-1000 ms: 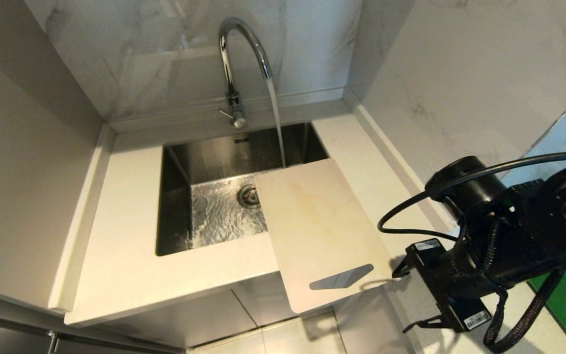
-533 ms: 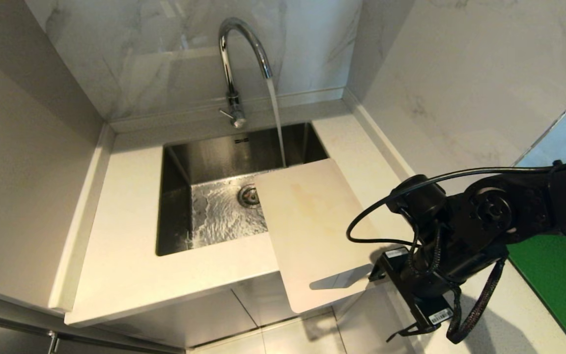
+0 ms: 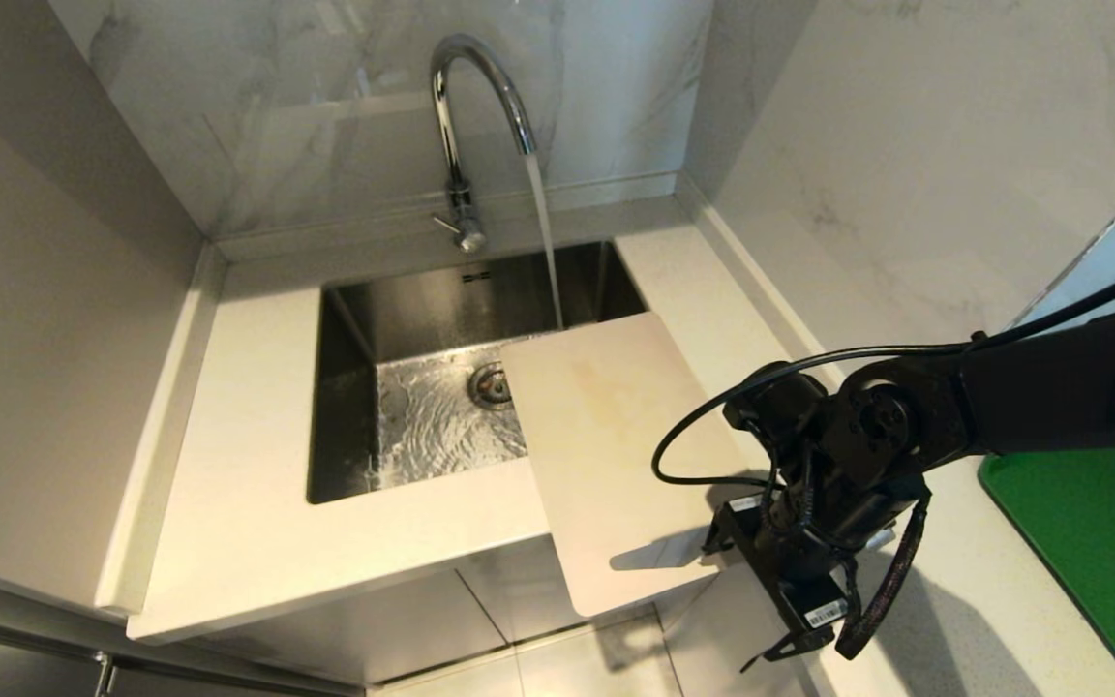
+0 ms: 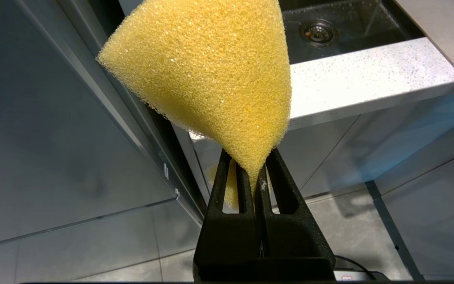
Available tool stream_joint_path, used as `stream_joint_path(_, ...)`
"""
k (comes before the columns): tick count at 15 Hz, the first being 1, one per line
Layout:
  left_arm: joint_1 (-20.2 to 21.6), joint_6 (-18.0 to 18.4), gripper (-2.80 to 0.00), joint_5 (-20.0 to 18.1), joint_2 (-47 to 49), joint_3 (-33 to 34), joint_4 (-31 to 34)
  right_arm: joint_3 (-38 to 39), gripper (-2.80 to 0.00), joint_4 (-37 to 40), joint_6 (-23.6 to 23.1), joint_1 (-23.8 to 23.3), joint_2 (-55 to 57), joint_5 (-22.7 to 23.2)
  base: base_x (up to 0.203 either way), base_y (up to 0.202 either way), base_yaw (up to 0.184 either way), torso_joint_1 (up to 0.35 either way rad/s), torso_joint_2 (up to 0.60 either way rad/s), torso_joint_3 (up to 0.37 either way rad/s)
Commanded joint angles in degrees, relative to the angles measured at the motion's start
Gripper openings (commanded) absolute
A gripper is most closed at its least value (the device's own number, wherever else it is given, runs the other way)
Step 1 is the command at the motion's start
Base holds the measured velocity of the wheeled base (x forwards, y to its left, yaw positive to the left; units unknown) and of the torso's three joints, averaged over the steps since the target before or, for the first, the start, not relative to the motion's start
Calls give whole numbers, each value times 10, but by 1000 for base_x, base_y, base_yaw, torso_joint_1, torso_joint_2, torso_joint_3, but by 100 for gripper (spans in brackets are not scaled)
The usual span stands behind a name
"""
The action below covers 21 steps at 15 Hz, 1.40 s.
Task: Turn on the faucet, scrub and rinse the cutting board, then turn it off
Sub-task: Pick up the cutting board
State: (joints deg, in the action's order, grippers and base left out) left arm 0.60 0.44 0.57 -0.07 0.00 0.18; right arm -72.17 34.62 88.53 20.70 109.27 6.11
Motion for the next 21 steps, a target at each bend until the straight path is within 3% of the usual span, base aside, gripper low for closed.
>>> stream_joint_path(1, 0, 0, -280, 0, -1, 0, 0, -11, 0, 2, 4, 0, 19, 0, 0, 0, 0, 0, 0, 0)
stream_joint_path(21, 0, 0, -280, 0, -1, 0, 0, -41, 0, -34, 4, 7, 85, 11, 0, 0, 0, 0, 0, 0)
